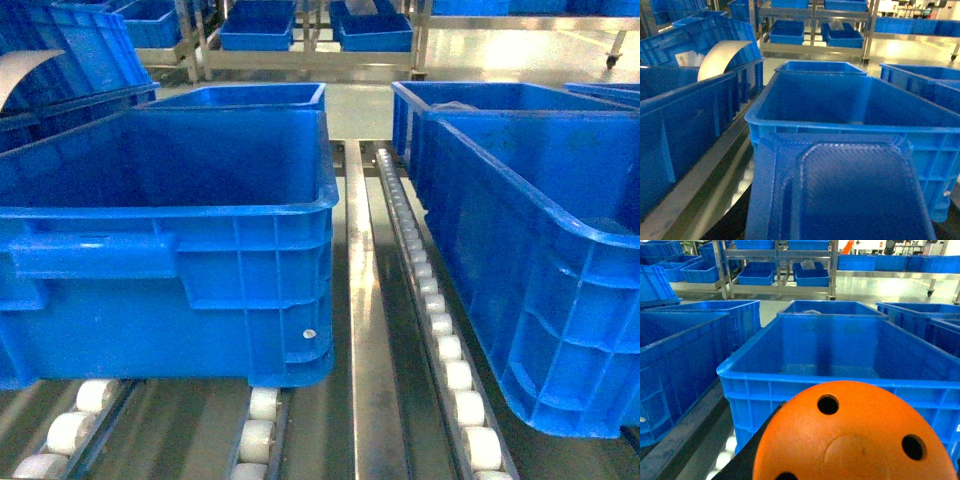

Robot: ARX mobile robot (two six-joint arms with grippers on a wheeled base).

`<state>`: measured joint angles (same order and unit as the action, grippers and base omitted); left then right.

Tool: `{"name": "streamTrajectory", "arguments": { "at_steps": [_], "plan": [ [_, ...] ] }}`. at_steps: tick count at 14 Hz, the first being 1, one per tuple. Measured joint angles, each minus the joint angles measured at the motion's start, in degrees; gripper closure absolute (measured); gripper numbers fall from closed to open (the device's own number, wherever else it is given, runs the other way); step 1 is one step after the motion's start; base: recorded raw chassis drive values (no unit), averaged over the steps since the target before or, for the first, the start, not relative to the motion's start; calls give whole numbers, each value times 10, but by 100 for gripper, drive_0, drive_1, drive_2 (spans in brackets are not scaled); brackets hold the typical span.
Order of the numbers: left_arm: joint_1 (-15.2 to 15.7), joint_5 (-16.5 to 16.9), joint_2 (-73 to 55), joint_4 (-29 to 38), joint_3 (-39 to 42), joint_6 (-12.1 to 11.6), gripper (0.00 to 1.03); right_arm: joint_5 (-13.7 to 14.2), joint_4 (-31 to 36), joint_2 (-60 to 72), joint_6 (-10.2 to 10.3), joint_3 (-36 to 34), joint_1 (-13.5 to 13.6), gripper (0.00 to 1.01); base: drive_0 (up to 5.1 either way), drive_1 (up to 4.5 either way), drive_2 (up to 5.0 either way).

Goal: Sort blue parts and orange caps into right shelf containers

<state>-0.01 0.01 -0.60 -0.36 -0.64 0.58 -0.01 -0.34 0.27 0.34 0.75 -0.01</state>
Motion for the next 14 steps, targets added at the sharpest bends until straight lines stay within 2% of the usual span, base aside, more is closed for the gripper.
{"name": "streamTrajectory", "arguments": {
  "at_steps": [14],
  "plan": [
    [0, 0, 0, -1, 0, 0, 62, 0, 0, 0, 0, 0, 0, 58, 0, 0, 0]
  ]
}}
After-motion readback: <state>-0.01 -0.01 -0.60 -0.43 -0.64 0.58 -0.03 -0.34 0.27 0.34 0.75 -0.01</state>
